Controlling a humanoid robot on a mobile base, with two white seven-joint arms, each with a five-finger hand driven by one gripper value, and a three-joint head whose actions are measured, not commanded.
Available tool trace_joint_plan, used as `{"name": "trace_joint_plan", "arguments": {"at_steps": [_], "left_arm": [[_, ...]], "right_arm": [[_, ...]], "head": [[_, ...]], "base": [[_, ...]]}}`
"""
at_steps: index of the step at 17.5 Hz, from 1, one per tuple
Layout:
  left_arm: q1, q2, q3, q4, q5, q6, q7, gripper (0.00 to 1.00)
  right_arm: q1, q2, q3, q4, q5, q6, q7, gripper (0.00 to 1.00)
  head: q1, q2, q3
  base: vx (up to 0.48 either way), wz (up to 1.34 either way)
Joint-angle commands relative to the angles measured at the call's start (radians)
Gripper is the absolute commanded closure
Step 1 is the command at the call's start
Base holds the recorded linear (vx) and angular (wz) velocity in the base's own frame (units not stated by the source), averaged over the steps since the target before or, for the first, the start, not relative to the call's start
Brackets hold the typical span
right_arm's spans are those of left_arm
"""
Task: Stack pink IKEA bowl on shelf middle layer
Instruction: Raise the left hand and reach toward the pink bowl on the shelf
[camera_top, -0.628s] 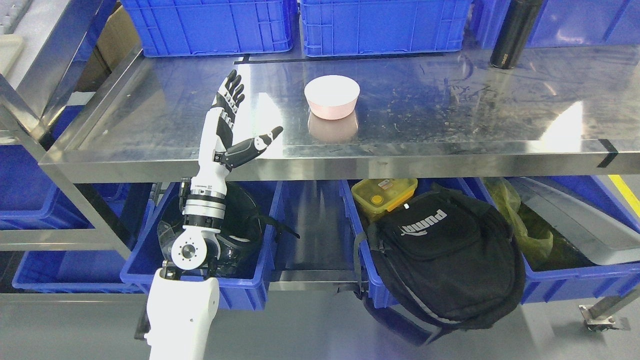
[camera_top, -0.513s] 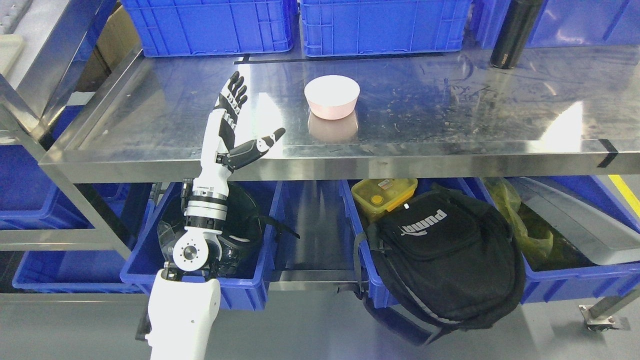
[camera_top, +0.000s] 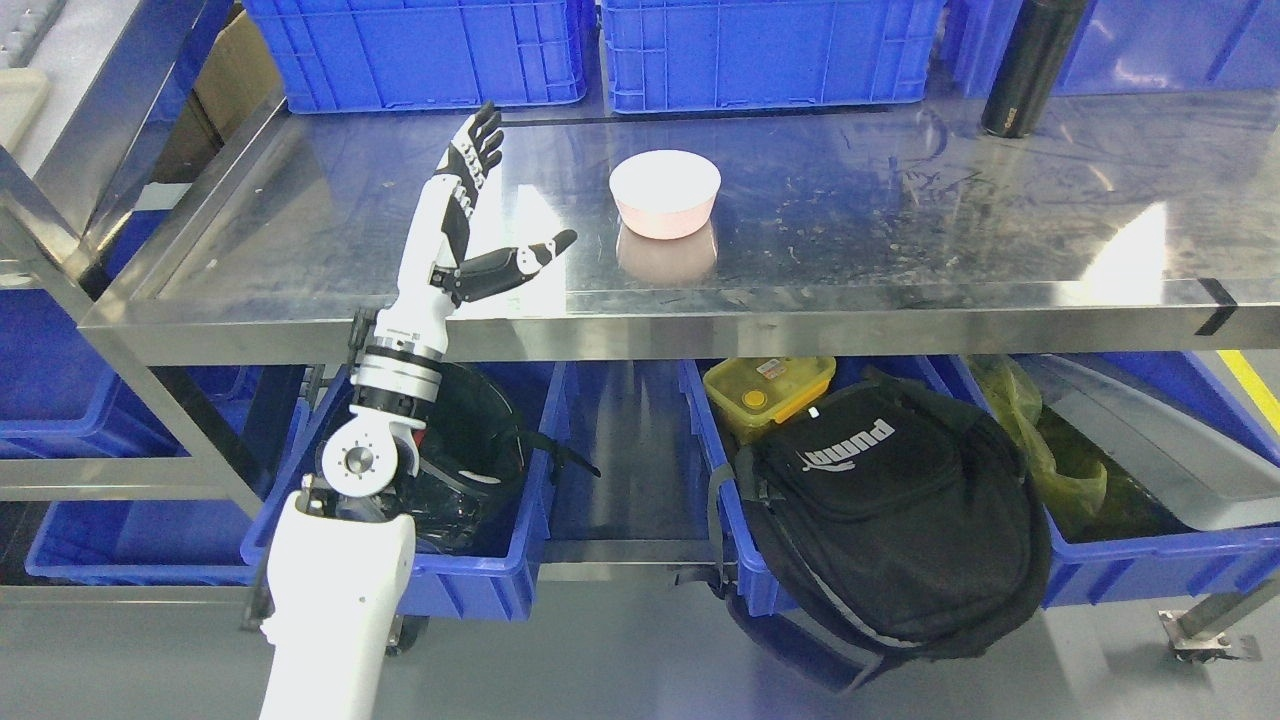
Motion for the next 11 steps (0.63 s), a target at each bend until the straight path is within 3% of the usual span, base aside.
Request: {"name": "trace_joint_plan", "arguments": {"at_steps": [1,5,8,11], "left_arm": [[-0.338,0.324,-0.186,0.002,-0.217,0.156,-0.214,0.02],[-0.503,0.309,-0.424,0.002,-0.531,0.158,-0.465,0.02],[-0.489,0.242,-0.462,0.005,-0.684,0.158,-0.543,0.00],[-0.492,0.252,-0.464,0.014,-0.718,0.153,-0.597,0.02]], "right_arm": [[0.021,-0.017,0.000,-0.017,0.000,0.001,-0.001,0.00],[0.021,-0.017,0.000,-0.017,0.000,0.001,-0.001,0.00],[0.021,-0.017,0.000,-0.017,0.000,0.001,-0.001,0.00],[0.021,-0.017,0.000,-0.017,0.000,0.001,-0.001,0.00]], "head": [[0.0000,0.000,0.000],[0.0000,0.000,0.000],[0.0000,0.000,0.000],[0.0000,0.000,0.000]], "base": [[0.000,0.00],[0.000,0.00],[0.000,0.00],[0.000,0.00]]}}
